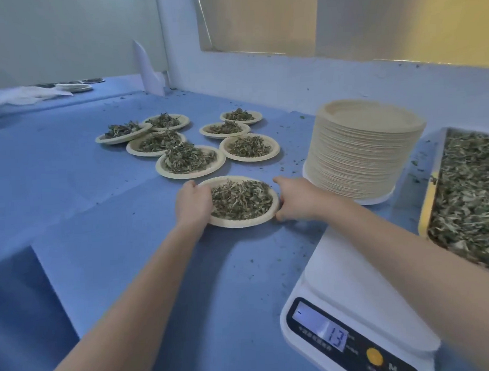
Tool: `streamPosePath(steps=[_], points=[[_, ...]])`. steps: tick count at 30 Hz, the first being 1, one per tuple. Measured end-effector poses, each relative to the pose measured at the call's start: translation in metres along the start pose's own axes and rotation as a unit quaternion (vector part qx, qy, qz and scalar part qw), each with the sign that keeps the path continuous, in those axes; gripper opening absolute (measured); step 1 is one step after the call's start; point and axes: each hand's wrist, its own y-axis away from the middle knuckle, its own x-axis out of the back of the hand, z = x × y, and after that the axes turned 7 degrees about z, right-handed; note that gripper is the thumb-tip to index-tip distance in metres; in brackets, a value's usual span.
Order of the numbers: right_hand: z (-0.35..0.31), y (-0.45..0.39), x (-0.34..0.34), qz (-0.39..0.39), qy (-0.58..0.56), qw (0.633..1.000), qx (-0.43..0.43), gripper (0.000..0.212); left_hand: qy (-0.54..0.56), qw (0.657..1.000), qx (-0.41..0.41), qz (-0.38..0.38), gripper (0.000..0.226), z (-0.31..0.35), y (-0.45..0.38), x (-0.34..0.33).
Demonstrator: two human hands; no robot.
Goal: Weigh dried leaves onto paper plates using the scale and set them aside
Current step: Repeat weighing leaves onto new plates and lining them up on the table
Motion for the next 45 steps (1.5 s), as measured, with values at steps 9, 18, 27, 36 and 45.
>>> streamPosePath(steps=[9, 18, 27, 36, 45], points=[[-0.005, -0.017, -0.005, 0.039, -0.064, 0.996, -0.045, 0.124, -0.170, 0.985, 0.026, -0.025, 0.055, 0.021, -0.010, -0.028], [-0.001, -0.047, -0.003, 0.007, -0.096, 0.994, -0.052, 0.136, -0.220, 0.974, 0.040, -0.027, 0.057, 0.039, -0.038, -0.059], [0.002, -0.094, -0.004, 0.042, -0.119, 0.982, -0.144, 0.119, -0.212, 0.975, 0.049, -0.037, 0.056, 0.054, -0.062, -0.092], [-0.012, -0.079, -0.005, 0.079, -0.119, 0.978, -0.154, 0.108, -0.149, 0.986, 0.023, -0.076, 0.049, 0.070, -0.039, -0.077], [-0.035, 0.001, 0.082, 0.179, -0.081, 0.980, -0.008, 0.049, -0.002, 0.985, -0.098, -0.141, 0.035, 0.145, 0.033, -0.038]])
